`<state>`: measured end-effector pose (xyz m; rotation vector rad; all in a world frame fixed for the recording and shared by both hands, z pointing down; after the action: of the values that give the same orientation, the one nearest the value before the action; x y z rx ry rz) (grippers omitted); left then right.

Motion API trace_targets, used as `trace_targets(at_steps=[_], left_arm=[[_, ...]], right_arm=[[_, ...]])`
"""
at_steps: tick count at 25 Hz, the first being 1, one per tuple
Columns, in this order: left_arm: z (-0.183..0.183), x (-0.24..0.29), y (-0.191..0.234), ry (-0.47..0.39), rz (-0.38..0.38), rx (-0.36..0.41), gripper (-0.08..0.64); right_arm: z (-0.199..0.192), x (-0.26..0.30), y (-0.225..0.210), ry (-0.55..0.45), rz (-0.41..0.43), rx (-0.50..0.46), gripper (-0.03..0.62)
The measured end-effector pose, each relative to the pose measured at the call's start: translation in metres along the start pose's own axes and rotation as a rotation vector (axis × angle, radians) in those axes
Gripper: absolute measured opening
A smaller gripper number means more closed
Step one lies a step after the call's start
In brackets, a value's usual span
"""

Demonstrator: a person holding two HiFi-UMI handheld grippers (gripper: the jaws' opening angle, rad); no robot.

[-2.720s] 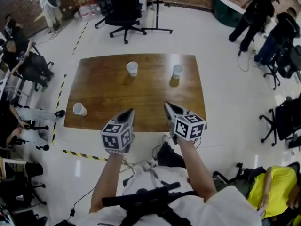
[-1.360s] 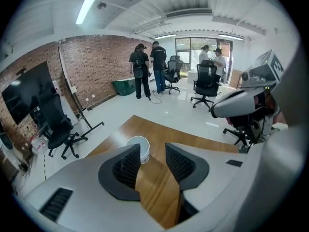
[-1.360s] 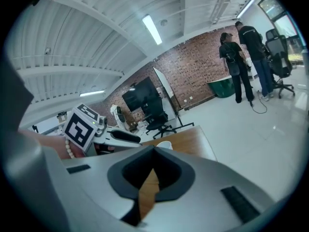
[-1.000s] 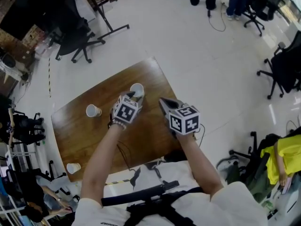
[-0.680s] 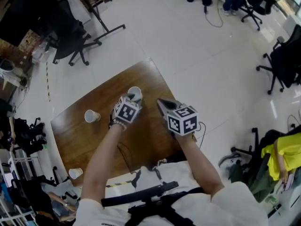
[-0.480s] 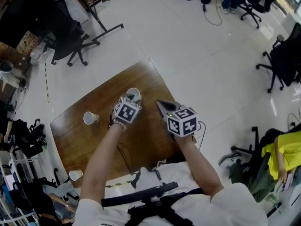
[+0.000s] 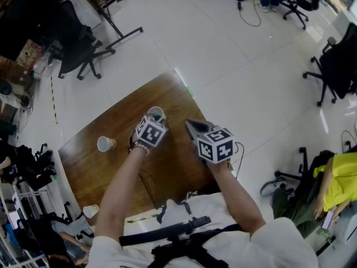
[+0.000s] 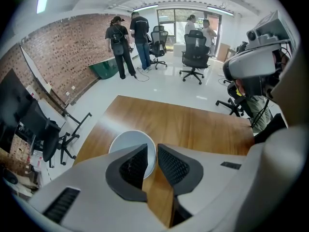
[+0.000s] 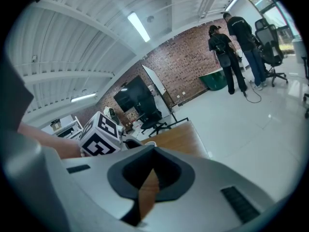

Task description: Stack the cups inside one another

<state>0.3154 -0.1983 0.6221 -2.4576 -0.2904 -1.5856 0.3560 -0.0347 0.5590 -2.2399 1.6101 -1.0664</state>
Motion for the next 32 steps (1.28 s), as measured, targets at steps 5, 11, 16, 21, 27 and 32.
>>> trace_targets(at_steps=[5, 11, 16, 21, 27, 32], left_arm=[[-0.004, 0.007, -0.001, 0.0, -0.014, -0.012, 0.024], [-0.004, 0.003, 0.004, -0.005, -0.006, -0.029, 0.015], [0.001, -0.012, 0.006, -0.044, 0.023, -0.056, 0.015], [-0.004, -0.04, 0.008, -0.08, 0.074, -0.113, 0.015], [-0.022, -0.08, 0.013, -0.116, 0.155, -0.157, 0.015], [-0.058, -0.117, 0.012, -0.116, 0.22, -0.225, 0.015]], right_arm=[[-0.003, 0.005, -0.003, 0.0, 0.003, 0.001, 0.012], [-0.001, 0.008, -0.002, 0.003, 0.008, -0.003, 0.012], [0.002, 0.005, 0.002, 0.008, 0.029, -0.018, 0.012], [0.002, 0.006, 0.013, 0.018, 0.07, -0.046, 0.012], [-0.001, 0.012, 0.045, 0.037, 0.153, -0.096, 0.012], [-0.01, 0.016, 0.083, 0.057, 0.227, -0.142, 0.012]])
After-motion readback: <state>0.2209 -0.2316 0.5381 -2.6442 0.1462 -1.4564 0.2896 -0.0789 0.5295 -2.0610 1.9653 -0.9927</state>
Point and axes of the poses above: the fingertips, and each gripper's own axes: x forward along the fingers, y to its left, z out of its top, the point moved 6 cm from there along -x, backward along the fingers, and after that the axes turned 2 degrees about -z, right-handed, at the moved point
